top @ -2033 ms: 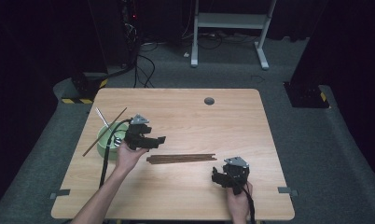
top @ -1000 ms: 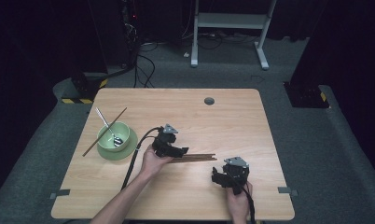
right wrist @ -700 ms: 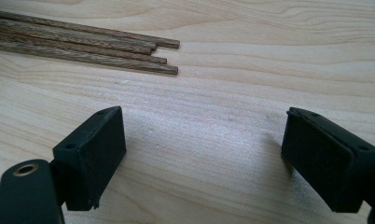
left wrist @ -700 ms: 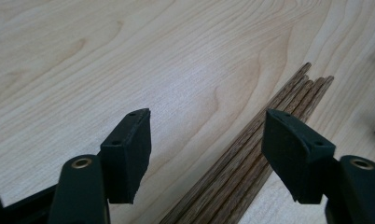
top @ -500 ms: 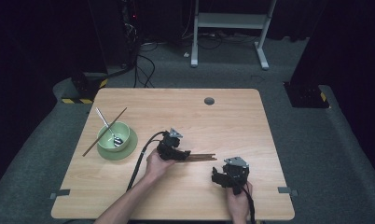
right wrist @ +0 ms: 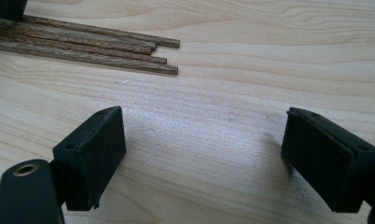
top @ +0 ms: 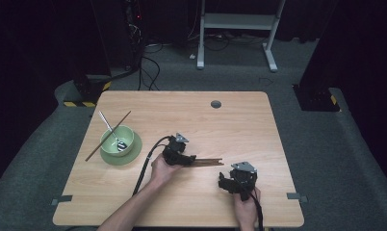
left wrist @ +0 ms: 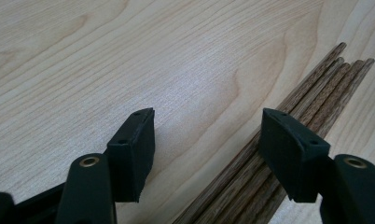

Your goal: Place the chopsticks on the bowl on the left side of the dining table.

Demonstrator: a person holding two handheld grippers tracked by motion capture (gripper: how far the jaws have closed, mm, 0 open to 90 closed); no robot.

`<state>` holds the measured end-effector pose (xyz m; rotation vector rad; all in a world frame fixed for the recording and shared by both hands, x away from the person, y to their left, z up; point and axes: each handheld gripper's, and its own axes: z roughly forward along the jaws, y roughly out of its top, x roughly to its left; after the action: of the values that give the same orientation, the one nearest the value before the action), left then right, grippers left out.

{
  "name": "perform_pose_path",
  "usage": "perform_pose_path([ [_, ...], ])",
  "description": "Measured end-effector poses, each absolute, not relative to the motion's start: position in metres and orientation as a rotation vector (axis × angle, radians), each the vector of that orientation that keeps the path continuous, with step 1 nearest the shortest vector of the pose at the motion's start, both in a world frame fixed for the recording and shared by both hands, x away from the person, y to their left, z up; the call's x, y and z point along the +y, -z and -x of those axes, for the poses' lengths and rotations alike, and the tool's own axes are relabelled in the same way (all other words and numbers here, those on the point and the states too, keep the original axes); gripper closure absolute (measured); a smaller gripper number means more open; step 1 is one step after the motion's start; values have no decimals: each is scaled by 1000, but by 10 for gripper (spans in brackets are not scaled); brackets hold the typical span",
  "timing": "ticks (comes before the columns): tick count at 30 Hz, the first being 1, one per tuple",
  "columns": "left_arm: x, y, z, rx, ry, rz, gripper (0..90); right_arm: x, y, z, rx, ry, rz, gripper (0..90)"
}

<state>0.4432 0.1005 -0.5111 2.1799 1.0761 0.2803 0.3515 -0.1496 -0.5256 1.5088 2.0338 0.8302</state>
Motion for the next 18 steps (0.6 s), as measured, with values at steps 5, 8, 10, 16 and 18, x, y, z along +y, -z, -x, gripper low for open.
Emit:
perform_pose_path([
  [5, 102, 511, -442, 1071, -301, -2191, 369, -150, 526, -351, 2034, -830, -1509, 133],
  [8, 104, 511, -442, 1073, -305, -2190, 373, -149, 526, -351, 2033, -830, -1509, 133],
  [10, 106, 511, -442, 1076, -310, -2190, 376, -149, 526, -351, 2034, -830, -1509, 133],
  [16, 107, 511, -444, 1084, -323, -2190, 388, -149, 526, -351, 2034, -830, -1510, 133],
  [18, 107, 512, -445, 1084, -331, -2191, 390, -150, 526, -352, 2034, -830, -1507, 133],
])
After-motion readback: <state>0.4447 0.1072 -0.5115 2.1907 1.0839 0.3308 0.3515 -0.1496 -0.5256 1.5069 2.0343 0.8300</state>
